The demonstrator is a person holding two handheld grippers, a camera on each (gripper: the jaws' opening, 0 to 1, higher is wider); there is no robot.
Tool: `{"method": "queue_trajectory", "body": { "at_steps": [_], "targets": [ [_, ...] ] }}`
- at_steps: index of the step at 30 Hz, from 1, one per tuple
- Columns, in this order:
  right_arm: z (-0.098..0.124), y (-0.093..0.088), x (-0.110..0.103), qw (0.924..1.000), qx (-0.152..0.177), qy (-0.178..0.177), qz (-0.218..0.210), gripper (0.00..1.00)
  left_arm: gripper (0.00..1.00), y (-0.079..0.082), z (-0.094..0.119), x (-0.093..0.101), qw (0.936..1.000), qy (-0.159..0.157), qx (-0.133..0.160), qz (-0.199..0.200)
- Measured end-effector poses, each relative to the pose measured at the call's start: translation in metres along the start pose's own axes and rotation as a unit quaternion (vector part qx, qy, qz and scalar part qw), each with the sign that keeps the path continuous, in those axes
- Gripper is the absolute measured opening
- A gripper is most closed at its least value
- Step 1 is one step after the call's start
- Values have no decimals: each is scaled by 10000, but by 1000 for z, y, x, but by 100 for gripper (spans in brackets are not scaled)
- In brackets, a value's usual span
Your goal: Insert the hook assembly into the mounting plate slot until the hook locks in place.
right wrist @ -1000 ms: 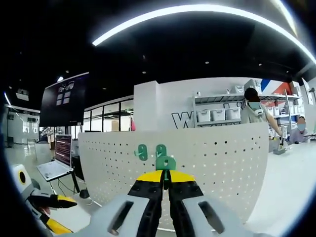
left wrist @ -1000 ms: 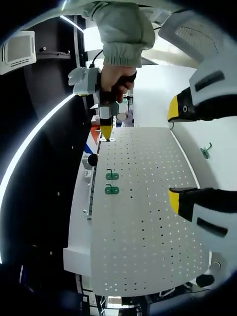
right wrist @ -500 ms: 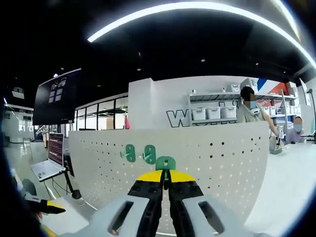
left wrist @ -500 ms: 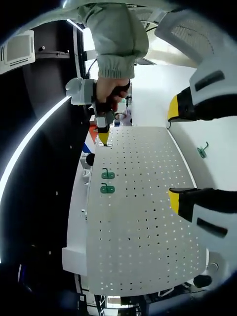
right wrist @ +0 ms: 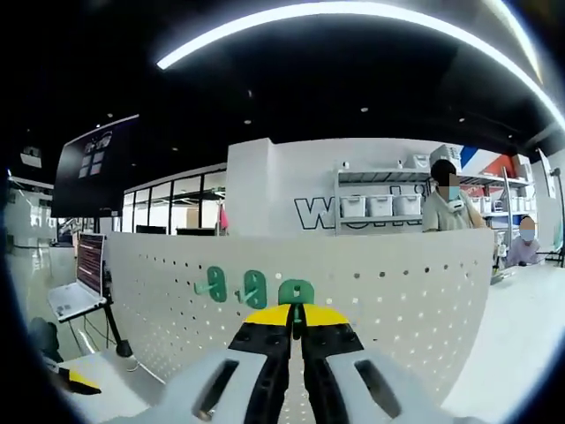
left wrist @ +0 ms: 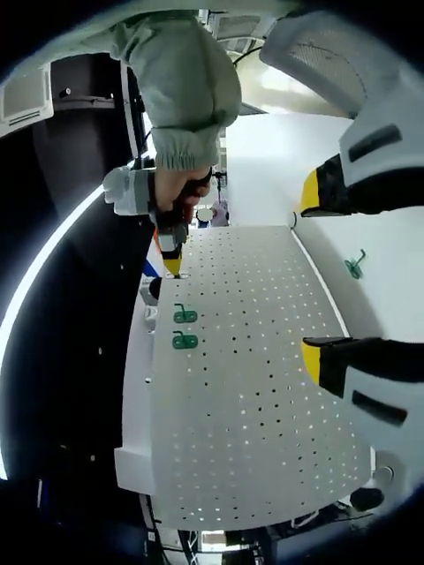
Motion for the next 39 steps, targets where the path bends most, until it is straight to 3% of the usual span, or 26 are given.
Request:
{"method": "queue_trajectory", "body": {
  "at_steps": [7, 22, 39],
  "targets": [
    [-13, 5, -1, 10000, 11, -27, 11, 1, 57, -1, -2, 6, 9998, -84, -8, -184],
    [-37, -1, 2, 9996, -97, -209, -134, 1, 56, -4, -1, 0, 10000, -31, 9, -44],
    [-50, -9, 6, 9990, -248, -380, 0, 1, 56, -3, -3, 0, 10000, -61, 49, -22]
  ]
}}
Point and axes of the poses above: the point that each gripper's makers call its tool centre point, and the gripper's own axes: z roughly backward along the fingers, x roughly to its right, y roughly out of its top, the point moved 1 cm from there along z, roughly backward along the fingers, and after that the axes turned 4 degrees about -x, right-handed, at the moved point
